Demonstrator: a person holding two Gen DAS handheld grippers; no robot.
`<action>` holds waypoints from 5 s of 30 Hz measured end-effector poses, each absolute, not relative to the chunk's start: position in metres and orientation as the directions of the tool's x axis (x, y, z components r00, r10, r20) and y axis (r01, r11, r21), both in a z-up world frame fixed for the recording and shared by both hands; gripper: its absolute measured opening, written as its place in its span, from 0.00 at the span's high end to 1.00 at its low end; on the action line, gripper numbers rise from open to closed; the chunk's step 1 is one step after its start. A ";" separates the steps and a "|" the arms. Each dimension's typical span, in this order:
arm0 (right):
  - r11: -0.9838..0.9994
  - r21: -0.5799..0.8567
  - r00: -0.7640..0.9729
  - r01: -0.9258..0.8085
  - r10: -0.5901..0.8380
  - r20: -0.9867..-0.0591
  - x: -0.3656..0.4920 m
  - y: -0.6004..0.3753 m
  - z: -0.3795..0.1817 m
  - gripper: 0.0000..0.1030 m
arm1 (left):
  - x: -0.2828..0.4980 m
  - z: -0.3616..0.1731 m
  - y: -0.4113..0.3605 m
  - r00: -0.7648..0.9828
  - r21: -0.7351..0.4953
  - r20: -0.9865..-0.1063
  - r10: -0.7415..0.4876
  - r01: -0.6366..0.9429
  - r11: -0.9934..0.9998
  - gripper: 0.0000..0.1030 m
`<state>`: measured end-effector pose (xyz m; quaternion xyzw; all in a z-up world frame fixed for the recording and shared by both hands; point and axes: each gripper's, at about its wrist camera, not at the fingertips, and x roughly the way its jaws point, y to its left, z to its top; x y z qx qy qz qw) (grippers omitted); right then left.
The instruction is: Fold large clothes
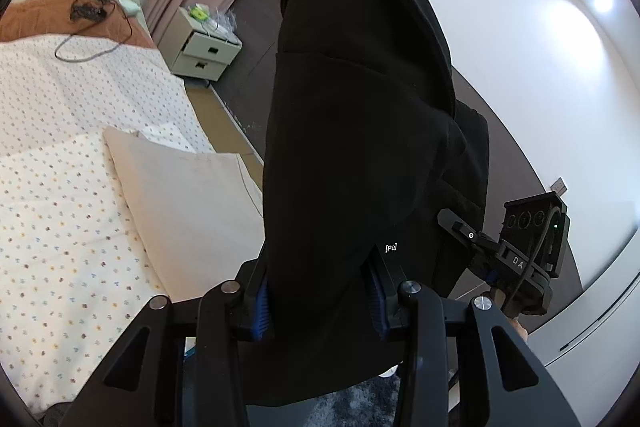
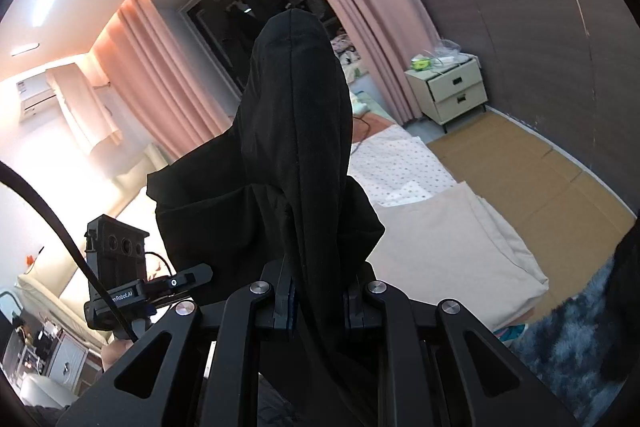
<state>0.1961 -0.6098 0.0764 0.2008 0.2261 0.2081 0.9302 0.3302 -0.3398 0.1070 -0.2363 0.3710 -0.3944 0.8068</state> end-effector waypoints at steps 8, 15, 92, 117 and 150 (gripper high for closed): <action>0.842 0.478 0.792 -0.249 0.461 -0.400 0.239 -0.597 0.067 0.88 | 0.378 0.065 -0.352 0.367 -0.723 -0.437 -0.821 0.400 0.563 0.61; 0.865 0.459 0.762 -0.203 0.434 -0.481 0.298 -0.571 0.063 0.88 | 0.428 0.023 -0.354 0.339 -0.748 -0.468 -0.816 0.340 0.570 0.61; 0.728 0.539 0.744 0.424 0.060 -0.666 0.245 -0.618 0.018 0.58 | 0.534 -0.012 -0.362 0.313 -0.552 -0.680 -0.664 0.377 0.744 0.43; 0.822 0.477 0.834 0.311 0.004 -0.552 0.087 -0.492 0.082 0.15 | 0.384 0.101 -0.243 0.455 -0.463 -0.597 -0.661 0.478 0.746 0.01; 0.942 0.317 0.910 0.108 0.035 -0.414 -0.094 -0.366 0.066 0.00 | 0.108 0.143 -0.108 0.772 -0.191 -0.416 -0.481 0.443 0.876 0.01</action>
